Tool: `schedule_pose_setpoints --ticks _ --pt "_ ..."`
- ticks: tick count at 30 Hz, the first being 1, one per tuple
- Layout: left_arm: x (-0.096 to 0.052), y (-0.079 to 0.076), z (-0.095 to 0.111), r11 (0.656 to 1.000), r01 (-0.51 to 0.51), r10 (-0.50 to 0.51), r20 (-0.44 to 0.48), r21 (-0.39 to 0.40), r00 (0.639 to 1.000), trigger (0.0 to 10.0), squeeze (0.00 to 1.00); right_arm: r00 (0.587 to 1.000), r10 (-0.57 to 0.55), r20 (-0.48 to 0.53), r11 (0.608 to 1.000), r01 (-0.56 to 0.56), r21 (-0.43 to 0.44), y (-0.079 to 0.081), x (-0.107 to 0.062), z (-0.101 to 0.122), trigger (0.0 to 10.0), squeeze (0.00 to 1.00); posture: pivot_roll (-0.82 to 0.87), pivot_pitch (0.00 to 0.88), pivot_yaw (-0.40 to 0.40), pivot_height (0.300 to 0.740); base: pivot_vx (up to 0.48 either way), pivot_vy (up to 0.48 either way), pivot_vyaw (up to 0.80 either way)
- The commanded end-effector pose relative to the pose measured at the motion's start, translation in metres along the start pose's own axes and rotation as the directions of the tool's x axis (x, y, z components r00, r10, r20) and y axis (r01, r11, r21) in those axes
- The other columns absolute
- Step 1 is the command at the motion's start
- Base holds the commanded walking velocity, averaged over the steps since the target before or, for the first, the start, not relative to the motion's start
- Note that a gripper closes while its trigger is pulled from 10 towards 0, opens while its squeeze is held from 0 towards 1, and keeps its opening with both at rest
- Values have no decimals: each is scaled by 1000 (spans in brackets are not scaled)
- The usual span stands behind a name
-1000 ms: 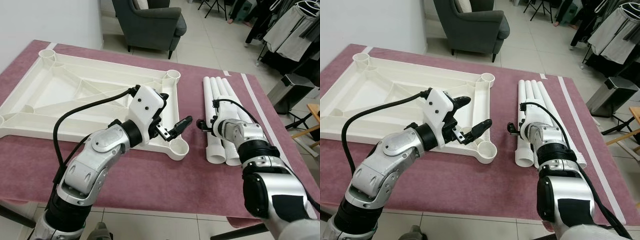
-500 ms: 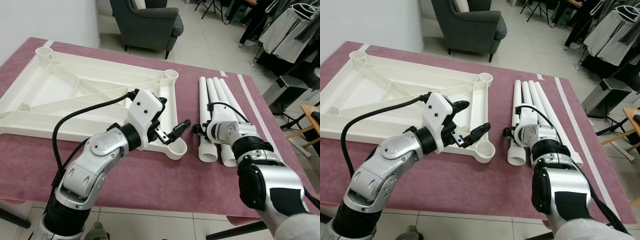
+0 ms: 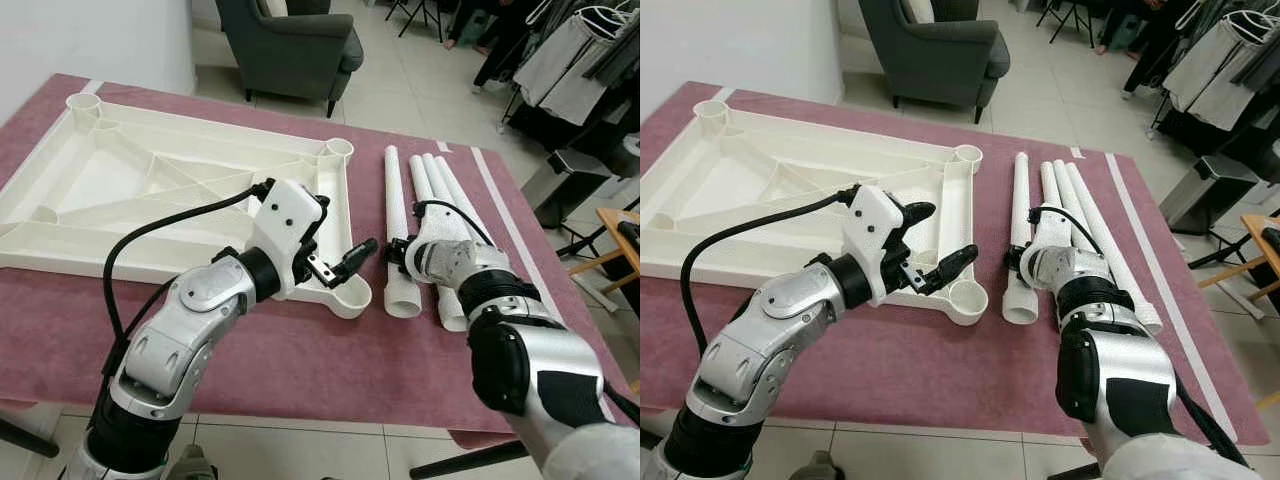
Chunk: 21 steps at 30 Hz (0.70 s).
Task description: Building children table
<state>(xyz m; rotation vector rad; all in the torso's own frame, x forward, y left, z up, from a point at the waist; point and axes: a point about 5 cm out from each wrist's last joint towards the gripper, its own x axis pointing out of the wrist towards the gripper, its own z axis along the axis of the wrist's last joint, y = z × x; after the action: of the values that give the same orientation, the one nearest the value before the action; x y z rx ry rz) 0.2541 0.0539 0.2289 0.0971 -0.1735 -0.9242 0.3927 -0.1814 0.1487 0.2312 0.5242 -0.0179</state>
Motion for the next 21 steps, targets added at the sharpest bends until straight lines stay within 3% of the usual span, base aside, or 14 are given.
schedule_pose_setpoints --ticks 1,2,5,8,10,11,13,14,15,16,19,20,21 --pt "-1 4 -1 996 -77 77 1 -38 997 10000 0 980 20 197 1000 -20 1 2 -14 36 10000 0 129 14 -129 740 0 0 0" --pt "-1 4 -1 996 -77 77 1 -38 997 10000 0 980 20 197 1000 -20 1 2 -14 36 10000 0 129 14 -129 740 0 0 0" --pt "3 19 1 974 -185 188 11 -128 982 10000 0 913 53 405 998 -40 -40 8 -49 56 10000 0 119 9 -119 740 0 0 0" --pt "4 24 2 965 -212 217 15 -155 976 10000 0 898 57 437 997 -32 -66 8 -57 55 10000 0 113 7 -110 740 0 0 0" --pt "9 40 7 937 -277 288 21 -215 957 10000 0 821 102 562 983 2 -182 10 -80 57 10000 0 101 2 -94 740 0 0 0" --pt "9 40 7 937 -277 288 21 -215 957 10000 0 821 102 562 983 2 -182 10 -80 57 10000 0 101 2 -94 740 0 0 0" --pt "13 52 12 919 -302 320 30 -255 947 10000 0 751 173 637 957 24 -288 13 -96 53 10000 0 96 0 -87 740 0 0 0" --pt "13 52 12 919 -302 320 30 -255 947 10000 0 751 173 637 957 24 -288 13 -96 53 10000 0 96 0 -87 740 0 0 0" --pt "16 55 14 916 -301 321 36 -265 946 10000 0 732 213 647 934 43 -356 15 -99 46 10000 0 94 0 -77 740 0 0 0" --pt "20 57 17 917 -294 317 44 -268 947 10000 725 718 265 644 907 40 -419 19 -100 37 10000 0 97 0 -70 740 0 0 0" --pt "20 57 17 917 -294 317 44 -268 947 10000 725 718 265 644 907 40 -419 19 -100 37 10000 0 97 0 -70 740 0 0 0" --pt "24 57 22 925 -268 294 62 -269 954 10000 1000 703 329 630 875 25 -484 26 -103 28 10000 0 97 0 -64 740 0 0 0" --pt "24 57 22 925 -268 294 62 -269 954 10000 1000 703 329 630 875 25 -484 26 -103 28 10000 0 97 0 -64 740 0 0 0"
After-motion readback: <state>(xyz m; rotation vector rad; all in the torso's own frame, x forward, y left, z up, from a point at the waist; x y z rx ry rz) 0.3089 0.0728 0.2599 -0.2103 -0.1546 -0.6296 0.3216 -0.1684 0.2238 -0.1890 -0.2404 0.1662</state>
